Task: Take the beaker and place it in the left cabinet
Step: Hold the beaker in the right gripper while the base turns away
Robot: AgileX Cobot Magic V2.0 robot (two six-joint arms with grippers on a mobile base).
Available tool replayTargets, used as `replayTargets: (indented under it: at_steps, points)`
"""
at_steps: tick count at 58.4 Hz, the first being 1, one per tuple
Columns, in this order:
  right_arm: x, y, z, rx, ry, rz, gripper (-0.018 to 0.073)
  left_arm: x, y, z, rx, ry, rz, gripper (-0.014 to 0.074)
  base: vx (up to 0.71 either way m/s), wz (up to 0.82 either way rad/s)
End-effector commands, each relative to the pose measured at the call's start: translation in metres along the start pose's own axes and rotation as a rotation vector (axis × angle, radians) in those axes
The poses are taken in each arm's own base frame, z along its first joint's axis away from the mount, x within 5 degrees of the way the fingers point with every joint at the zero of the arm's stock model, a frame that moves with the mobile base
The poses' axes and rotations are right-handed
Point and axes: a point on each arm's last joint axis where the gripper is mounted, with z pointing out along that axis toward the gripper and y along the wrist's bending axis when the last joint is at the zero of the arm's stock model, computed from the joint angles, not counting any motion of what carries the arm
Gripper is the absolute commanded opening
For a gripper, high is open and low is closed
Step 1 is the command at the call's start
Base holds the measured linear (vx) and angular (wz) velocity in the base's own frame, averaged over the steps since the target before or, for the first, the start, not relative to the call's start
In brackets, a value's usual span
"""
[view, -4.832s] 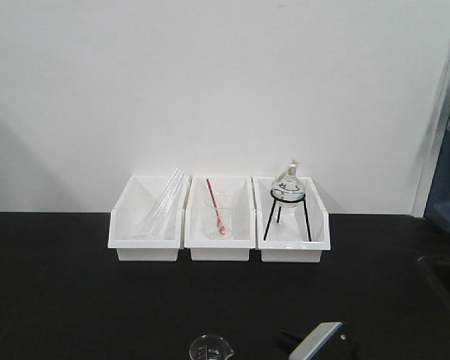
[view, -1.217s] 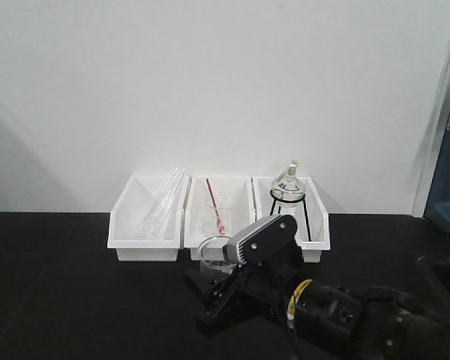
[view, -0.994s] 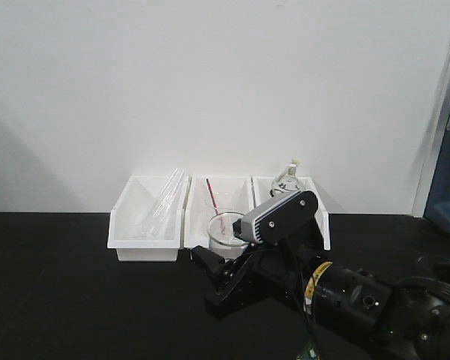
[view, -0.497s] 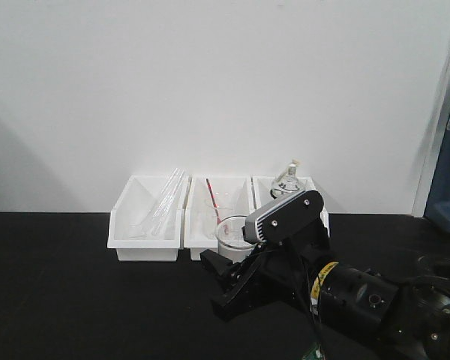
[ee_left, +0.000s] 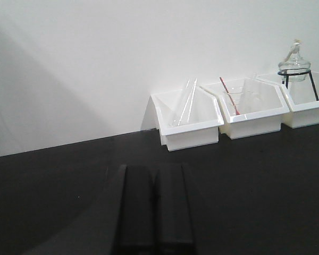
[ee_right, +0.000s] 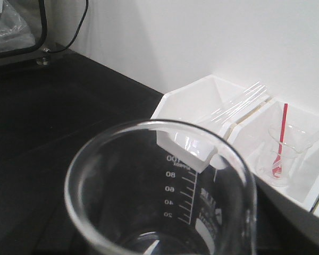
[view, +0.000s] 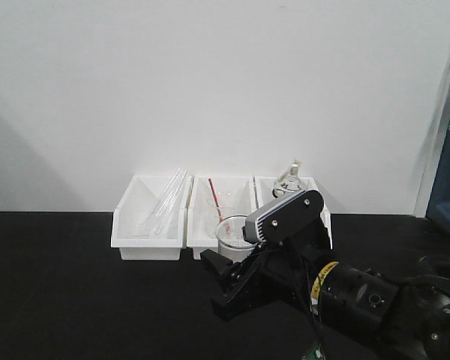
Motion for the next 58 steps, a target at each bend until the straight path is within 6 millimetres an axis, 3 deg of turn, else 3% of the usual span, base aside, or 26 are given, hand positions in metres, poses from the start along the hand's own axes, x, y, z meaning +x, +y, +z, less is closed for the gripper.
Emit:
replayTargets:
  at_steps: [1,28,58]
  points:
    - [-0.0278,-0.0007,-0.0096,-0.007,-0.134,0.000,-0.0009,-0.0026,0.0000,-0.0013,-0.007,-0.077,-0.006,0.0001,-0.03,0.04]
    - [-0.0278,-0.0007,-0.0096,-0.007,-0.134,0.000,-0.0009,-0.0026,0.0000,-0.0013,-0.007,-0.077,-0.006,0.0001,-0.07,0.17]
    - [-0.0279,-0.0007,-0.0097,-0.007,-0.135,-0.001,-0.0009,-0.0026,0.0000,-0.0013,-0.007,-0.077,-0.006,0.0001,-0.10,0.60]
